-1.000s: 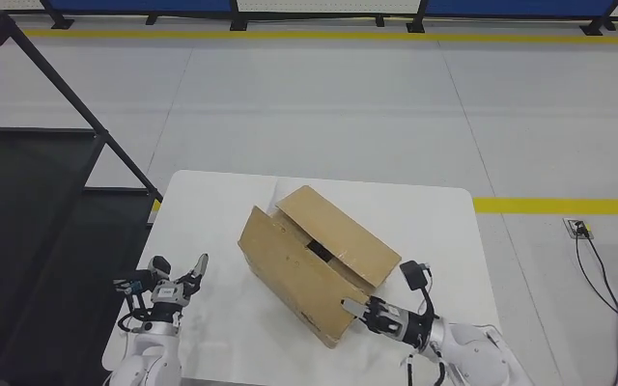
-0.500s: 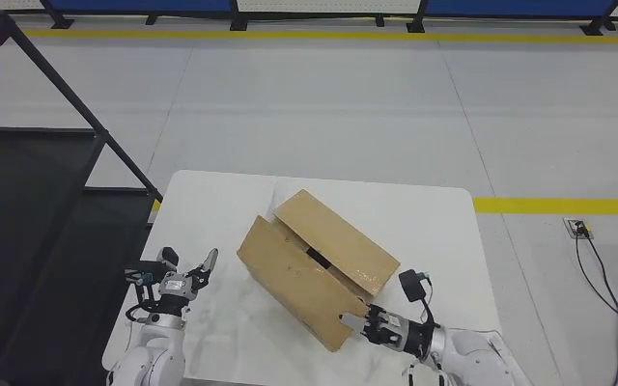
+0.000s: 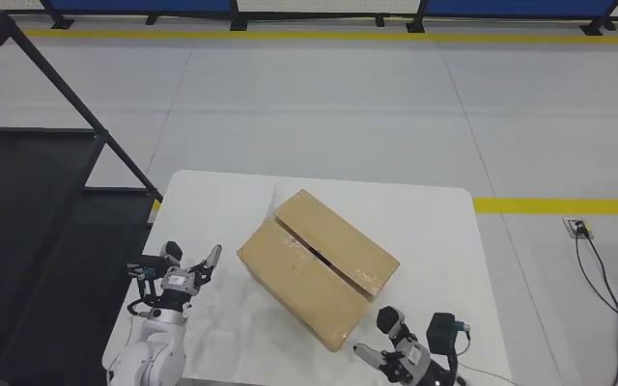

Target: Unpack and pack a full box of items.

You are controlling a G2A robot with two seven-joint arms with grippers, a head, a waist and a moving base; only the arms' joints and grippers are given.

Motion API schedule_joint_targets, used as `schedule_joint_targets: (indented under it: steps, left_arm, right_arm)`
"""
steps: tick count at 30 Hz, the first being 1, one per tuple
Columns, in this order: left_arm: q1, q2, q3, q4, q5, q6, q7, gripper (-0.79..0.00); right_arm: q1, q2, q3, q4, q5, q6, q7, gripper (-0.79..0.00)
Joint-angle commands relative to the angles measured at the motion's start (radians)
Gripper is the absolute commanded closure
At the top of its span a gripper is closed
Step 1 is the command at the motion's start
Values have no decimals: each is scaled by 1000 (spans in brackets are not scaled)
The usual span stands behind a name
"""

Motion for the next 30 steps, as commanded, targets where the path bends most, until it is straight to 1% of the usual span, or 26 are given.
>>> schedule_joint_targets:
  steps: [1, 10, 11, 13, 16, 18, 20, 22, 24, 26, 30]
  left_arm:
    - [2, 0, 2, -3, 2, -12, 14, -785]
    - [2, 0, 2, -3, 2, -12, 14, -785]
    - [3, 0, 2, -4, 3, -6, 11, -785]
    - [2, 0, -1, -8, -2, 5, 3, -785]
    - [-22, -1, -7, 2, -17, 40, -38, -785]
    - [-42, -2, -7, 8, -15, 58, -60, -785]
    - [-61, -2, -2, 17, -5, 73, -80, -785]
    - [-80, -4, 6, 28, 0, 83, -93, -785]
    - [-97, -5, 16, 39, 9, 87, -103, -785]
    - [-113, -6, 26, 52, 16, 96, -106, -785]
    - [-140, -9, 39, 80, 14, 112, -124, -785]
  right_arm:
    - [1, 0, 0, 1, 2, -1, 3, -785]
    - [3, 0, 5, -2, -9, 8, -3, -785]
    - [-1, 0, 10, -10, -36, 28, -23, -785]
    - [-32, 1, 1, -42, -178, 27, -85, -785]
    - [-68, 2, -27, -64, -404, 67, -170, -785]
    - [-84, 0, -54, -60, -529, 134, -217, -785]
    - [-94, -2, -97, -56, -657, 205, -234, -785]
    - [-99, -6, -140, -43, -734, 264, -240, -785]
    - [-96, -11, -169, -29, -758, 329, -242, -785]
    - [-86, -19, -195, -8, -782, 428, -218, -785]
    - [-42, -31, -255, 33, -798, 498, -181, -785]
